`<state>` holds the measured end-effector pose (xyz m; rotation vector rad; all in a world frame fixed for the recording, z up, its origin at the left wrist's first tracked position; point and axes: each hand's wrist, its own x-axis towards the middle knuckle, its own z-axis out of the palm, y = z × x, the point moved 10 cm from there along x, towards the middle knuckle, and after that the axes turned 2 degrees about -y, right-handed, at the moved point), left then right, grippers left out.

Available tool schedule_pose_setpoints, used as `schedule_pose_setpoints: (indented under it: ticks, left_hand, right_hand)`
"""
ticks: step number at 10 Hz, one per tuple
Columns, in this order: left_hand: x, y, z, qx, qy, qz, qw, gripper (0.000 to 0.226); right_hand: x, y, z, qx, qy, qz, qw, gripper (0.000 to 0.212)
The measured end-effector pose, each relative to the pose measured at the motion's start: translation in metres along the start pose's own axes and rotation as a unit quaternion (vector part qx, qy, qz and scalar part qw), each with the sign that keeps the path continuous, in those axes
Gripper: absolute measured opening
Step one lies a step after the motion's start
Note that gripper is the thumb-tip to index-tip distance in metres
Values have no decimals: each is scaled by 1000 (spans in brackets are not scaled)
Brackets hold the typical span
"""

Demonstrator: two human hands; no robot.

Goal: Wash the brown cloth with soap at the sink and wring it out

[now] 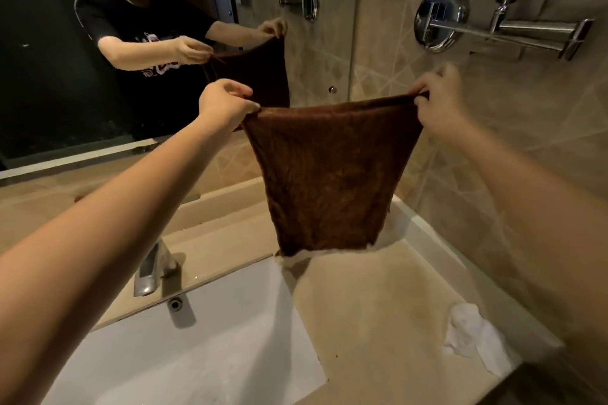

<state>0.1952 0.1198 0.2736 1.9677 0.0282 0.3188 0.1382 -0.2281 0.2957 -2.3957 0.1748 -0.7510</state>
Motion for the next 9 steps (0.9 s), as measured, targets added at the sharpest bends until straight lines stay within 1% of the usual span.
schedule_pose_setpoints:
  ticks: [1,2,3,4,5,6,7,8,9]
  left_hand:
    - [-18,-14,8,-52,23,5,998,18]
    - [-51,-69,36,-81,-25,-70,994,24]
    - [-98,-156,63,-97,-79,-218,968,22]
    - [-150,-222,80,-95,-121,-335,930,17]
    - [-191,-245,94,-87,-170,-390,901,23]
    - [-185,-245,99,-101,-157,-396,899,18]
    - [-144,-233,97,-151,-85,-374,911,8]
    - [-104,-213,100,-219,-60,-330,916,17]
    - [-91,-207,104,-106,-118,-267,951,39]
  right_hand:
    - [-4,8,-6,24,26,-18,999,18]
    - [-16,38,21,39,-54,23,998,24]
    - [-50,84,67,27,-209,97,973,21]
    - [-104,139,105,-59,-339,162,925,16]
    - [-156,177,129,-99,-423,219,873,16]
    - [-166,186,135,-81,-423,250,867,17]
    - [-132,176,133,-14,-335,272,902,23]
    - [-95,158,129,67,-234,272,931,35]
    - [-93,147,140,52,-215,245,944,44]
